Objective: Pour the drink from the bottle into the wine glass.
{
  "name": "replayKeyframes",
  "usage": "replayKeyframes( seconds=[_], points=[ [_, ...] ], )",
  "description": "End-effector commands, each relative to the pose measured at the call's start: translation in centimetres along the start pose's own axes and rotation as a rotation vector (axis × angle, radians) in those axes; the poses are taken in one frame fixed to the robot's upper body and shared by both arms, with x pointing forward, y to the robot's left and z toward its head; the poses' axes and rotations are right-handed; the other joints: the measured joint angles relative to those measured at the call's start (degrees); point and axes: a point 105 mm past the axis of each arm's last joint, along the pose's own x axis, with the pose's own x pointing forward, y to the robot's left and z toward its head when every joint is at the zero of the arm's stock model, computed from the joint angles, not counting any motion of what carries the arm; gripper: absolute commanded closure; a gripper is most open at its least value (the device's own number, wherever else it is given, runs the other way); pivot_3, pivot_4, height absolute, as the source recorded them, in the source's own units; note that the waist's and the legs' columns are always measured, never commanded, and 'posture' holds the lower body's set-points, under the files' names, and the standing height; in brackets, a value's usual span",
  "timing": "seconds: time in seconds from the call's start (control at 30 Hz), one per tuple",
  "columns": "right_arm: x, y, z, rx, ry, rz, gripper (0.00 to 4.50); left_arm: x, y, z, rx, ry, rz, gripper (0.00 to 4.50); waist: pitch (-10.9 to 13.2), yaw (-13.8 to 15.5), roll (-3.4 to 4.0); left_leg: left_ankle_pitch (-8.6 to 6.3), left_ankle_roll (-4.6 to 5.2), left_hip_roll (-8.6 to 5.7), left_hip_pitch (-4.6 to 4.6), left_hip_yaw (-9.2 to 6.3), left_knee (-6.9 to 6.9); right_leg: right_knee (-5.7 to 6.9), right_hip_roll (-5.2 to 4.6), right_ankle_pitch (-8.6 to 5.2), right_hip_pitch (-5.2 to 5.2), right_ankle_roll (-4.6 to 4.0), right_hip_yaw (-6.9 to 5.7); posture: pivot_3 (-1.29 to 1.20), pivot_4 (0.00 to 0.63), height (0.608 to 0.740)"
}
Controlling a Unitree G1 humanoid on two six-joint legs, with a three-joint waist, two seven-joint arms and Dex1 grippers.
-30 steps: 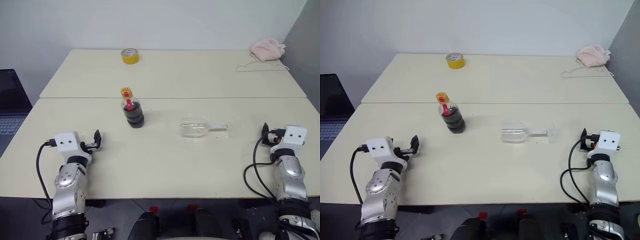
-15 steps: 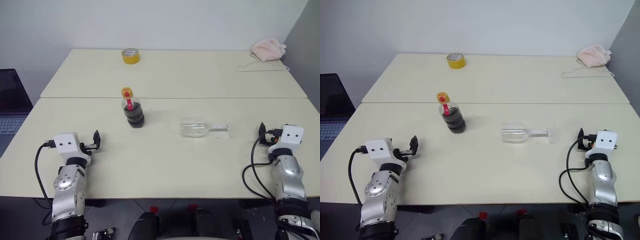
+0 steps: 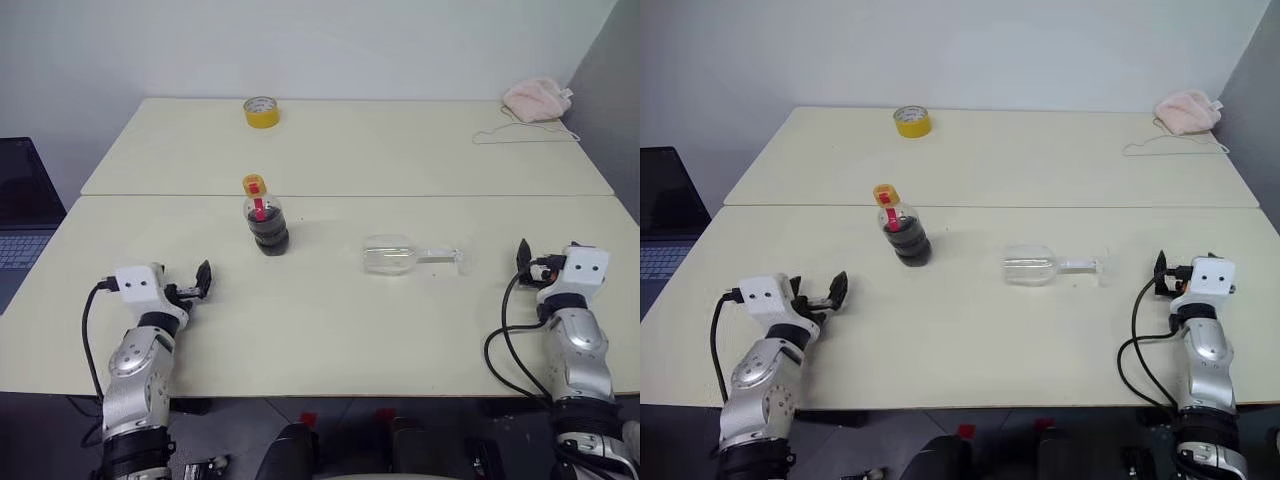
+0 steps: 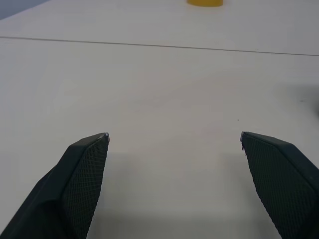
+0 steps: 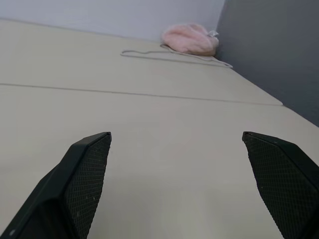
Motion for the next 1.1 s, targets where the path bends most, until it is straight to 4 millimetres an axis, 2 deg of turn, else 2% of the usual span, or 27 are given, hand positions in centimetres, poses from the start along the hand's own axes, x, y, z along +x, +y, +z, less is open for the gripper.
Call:
replayKeyframes(
  seconds=[0.03,0.13,0.3,0.4,0.5,0.6,0.73,0.93,1.1],
  points=[
    [0.0,0.0,2.6,0.030,-0.089,0.043,0.00,0.2,-1.5,2.2,0.078,-0.069,-0.085,0.02,0.0,0.0,0.00,0.00,0.00,0.00,0.00,0.00,0.00,-0.01,0.00,0.00,0.00,0.00,0.00,0.00,0.150,0.740],
    [-0.2,1.7,4.1,0.077,-0.125,0.161,0.00,0.2,-2.3,2.6,0.071,-0.087,-0.127,0.02,0.0,0.0,0.01,0.00,0.00,0.00,-0.01,-0.01,0.00,-0.01,0.00,0.00,0.01,0.00,-0.01,0.00,0.150,0.740],
    [-2.0,6.2,7.7,0.139,-0.168,0.480,0.00,-0.1,-4.0,3.0,0.102,-0.104,-0.212,0.02,0.0,0.1,0.02,0.00,0.00,0.02,-0.01,-0.03,0.00,-0.02,0.00,0.00,0.01,0.00,-0.01,0.00,0.150,0.740],
    [-3.8,9.2,9.3,0.135,-0.164,0.704,0.00,-0.2,-5.1,3.0,0.082,-0.103,-0.278,0.02,0.0,0.1,0.02,0.00,0.01,0.03,0.00,-0.06,0.00,-0.04,0.01,0.00,0.03,0.00,-0.04,0.00,0.150,0.740],
    [-5.4,11.0,10.5,0.123,-0.156,0.851,0.00,-0.4,-5.9,3.0,0.081,-0.100,-0.326,0.02,0.0,0.1,0.01,0.00,0.01,0.03,-0.01,-0.11,0.00,-0.09,0.01,0.00,0.06,0.00,-0.08,0.00,0.150,0.740],
    [-8.0,13.6,11.9,0.096,-0.126,1.085,0.00,-0.4,-7.1,3.1,0.072,-0.097,-0.393,0.02,0.0,0.2,0.03,-0.01,0.02,0.01,-0.01,-0.12,0.01,-0.15,0.00,0.00,0.10,0.00,-0.09,0.00,0.150,0.740],
    [-9.2,14.9,11.7,0.055,-0.090,1.177,0.00,-0.3,-8.2,3.1,0.078,-0.100,-0.430,0.02,0.0,0.3,0.00,-0.01,0.03,0.04,0.02,-0.25,-0.01,-0.37,0.02,0.00,0.30,0.00,-0.21,0.00,0.150,0.740],
    [-9.7,16.4,11.3,0.018,-0.096,1.216,0.00,0.7,-9.3,3.0,0.067,-0.104,-0.418,0.02,0.0,0.3,-0.01,-0.01,0.02,0.00,0.02,-0.25,0.02,-0.37,0.01,0.00,0.32,0.01,-0.22,0.00,0.150,0.740],
    [-9.7,16.7,11.3,0.015,-0.105,1.222,0.00,1.5,-9.5,3.2,0.081,-0.105,-0.398,0.02,0.0,0.3,-0.01,-0.01,0.02,0.00,0.03,-0.24,0.02,-0.38,0.01,0.01,0.32,0.01,-0.22,0.00,0.150,0.740]
  ],
)
